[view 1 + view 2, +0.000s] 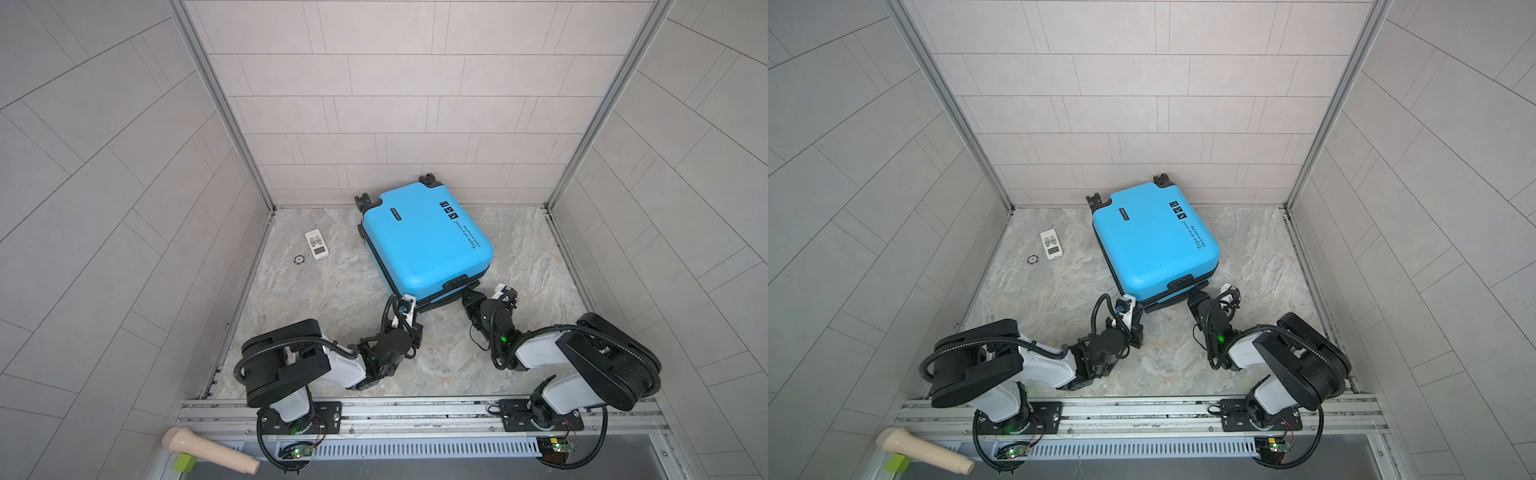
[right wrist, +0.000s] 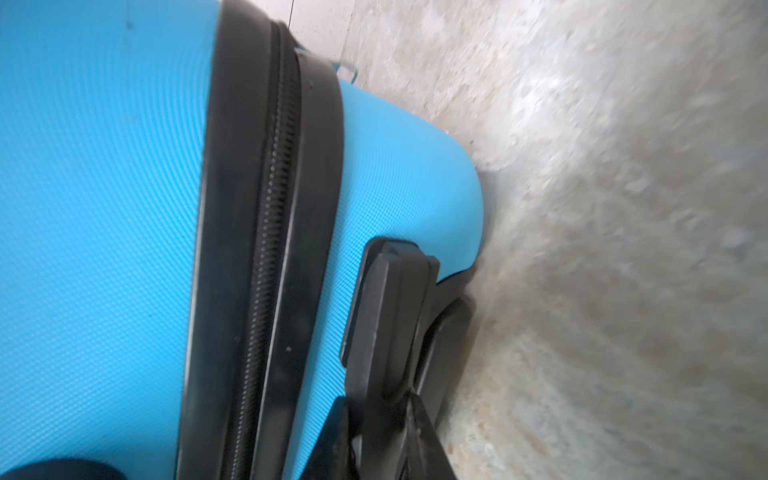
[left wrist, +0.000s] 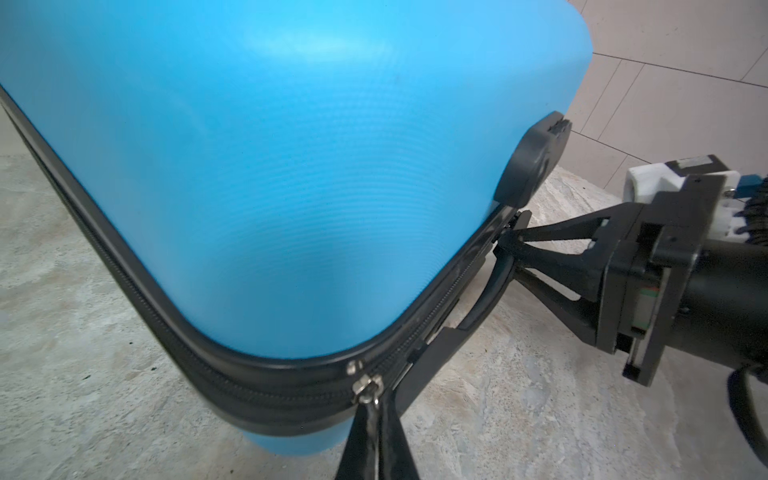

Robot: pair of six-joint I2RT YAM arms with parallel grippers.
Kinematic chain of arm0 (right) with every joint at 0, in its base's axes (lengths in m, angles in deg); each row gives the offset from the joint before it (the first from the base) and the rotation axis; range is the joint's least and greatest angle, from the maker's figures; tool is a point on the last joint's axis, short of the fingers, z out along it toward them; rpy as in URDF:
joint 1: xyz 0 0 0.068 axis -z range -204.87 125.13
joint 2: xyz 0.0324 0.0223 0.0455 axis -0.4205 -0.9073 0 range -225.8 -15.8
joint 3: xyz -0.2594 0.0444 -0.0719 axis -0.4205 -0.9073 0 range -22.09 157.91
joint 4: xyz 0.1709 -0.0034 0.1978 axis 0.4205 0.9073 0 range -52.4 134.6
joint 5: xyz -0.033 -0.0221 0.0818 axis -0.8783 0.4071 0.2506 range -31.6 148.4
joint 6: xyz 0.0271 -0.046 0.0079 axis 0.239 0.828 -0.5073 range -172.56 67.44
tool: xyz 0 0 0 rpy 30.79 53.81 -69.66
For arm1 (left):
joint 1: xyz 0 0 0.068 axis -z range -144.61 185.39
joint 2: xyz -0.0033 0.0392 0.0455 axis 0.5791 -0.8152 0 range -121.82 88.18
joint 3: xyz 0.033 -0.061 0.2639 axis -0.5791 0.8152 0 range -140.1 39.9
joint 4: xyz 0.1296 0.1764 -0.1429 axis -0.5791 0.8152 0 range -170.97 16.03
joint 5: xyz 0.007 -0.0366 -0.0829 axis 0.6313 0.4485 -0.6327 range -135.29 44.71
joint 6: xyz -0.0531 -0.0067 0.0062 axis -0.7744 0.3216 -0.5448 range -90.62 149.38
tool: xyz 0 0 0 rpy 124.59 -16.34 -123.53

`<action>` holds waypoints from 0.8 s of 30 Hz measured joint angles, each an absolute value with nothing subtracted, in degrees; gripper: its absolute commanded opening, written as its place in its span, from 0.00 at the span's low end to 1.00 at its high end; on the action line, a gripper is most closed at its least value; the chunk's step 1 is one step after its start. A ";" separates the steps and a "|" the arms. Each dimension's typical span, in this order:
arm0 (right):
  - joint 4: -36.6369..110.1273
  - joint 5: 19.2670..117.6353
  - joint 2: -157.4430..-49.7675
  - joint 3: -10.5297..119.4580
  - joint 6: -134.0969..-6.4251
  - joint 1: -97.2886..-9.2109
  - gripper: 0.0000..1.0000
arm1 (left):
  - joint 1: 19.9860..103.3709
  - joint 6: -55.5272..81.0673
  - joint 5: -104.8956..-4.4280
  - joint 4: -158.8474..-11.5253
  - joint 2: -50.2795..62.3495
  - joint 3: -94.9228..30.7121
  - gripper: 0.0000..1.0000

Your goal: Pack the luggage

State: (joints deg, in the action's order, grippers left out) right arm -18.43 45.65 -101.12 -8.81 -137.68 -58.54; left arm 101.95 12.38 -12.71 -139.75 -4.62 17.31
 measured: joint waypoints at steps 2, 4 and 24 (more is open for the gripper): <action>-18.09 45.01 -101.21 -8.53 -137.60 -59.94 0.00 | 101.95 11.99 -12.56 -139.60 -4.62 17.37 0.00; -17.52 43.98 -100.97 -8.40 -137.22 -60.66 0.00 | 102.09 10.92 -12.63 -138.77 -4.00 17.48 0.00; -20.40 38.67 -105.08 -6.17 -135.13 -69.05 0.00 | 102.70 3.36 -14.44 -128.63 -5.29 10.05 0.00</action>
State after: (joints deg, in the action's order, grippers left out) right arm -20.40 38.67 -105.08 -6.17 -135.13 -69.05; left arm 102.70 3.36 -14.44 -128.63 -5.29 10.05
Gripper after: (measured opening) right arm 0.174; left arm 0.043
